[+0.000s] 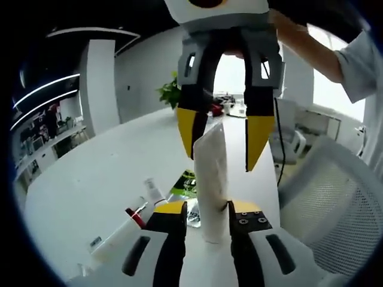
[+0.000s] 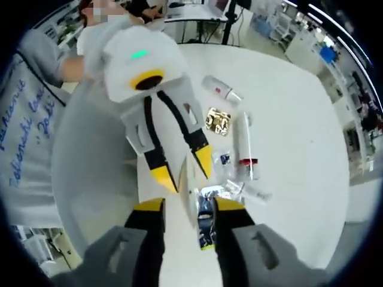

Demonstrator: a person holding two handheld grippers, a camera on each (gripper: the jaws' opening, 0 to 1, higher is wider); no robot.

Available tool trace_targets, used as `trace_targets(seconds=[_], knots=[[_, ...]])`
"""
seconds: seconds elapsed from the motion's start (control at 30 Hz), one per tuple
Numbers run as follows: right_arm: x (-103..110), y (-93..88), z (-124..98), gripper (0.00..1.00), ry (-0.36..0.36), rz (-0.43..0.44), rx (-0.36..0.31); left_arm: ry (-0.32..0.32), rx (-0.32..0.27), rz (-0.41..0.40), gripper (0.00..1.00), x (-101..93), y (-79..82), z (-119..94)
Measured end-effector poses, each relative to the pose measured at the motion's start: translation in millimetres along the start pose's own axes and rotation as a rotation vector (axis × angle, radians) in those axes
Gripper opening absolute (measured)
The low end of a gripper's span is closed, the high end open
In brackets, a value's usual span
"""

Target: Arrange the skincare products in the storage area until every visible bottle or jar stands upright without overlapping.

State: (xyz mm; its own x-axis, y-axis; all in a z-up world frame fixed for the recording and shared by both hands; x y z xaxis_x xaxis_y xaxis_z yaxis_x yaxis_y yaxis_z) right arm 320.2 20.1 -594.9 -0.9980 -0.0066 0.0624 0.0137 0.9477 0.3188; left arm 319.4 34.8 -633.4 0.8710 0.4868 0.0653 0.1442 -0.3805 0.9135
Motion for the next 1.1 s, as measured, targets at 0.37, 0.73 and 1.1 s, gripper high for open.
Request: trace_targets(seconds=[0.37, 0.73, 1.1], knots=[[-5, -8.7, -11, 0.36, -0.111, 0.096, -0.147, 0.054, 0.018, 0.002, 0.33, 12.7, 1.2, -17], [-6, -19.1, -16, 0.49, -0.209, 0.176, -0.267, 0.15, 0.044, -0.005, 0.48, 29.4, 5.3, -48], [4, -31.1, -13, 0.69, -0.282, 0.244, -0.35, 0.254, 0.105, -0.047, 0.66, 45.0, -7.4, -77]])
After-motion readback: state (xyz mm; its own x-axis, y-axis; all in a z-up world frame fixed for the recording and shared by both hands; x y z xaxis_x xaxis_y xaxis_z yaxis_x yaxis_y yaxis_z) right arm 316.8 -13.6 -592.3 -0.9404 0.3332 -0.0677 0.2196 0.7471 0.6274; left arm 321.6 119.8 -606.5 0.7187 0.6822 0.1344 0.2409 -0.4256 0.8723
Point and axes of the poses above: the point that each gripper's makers call its tool centre point, and the gripper's own axes: z roughly forward along the fingers, x roughly to its left, y roughly out of its top, the point moved 1 cm from there along -z, roughly backward along the fingers, and after that the axes turned 7 degrees about y, right-handed, at the moved point
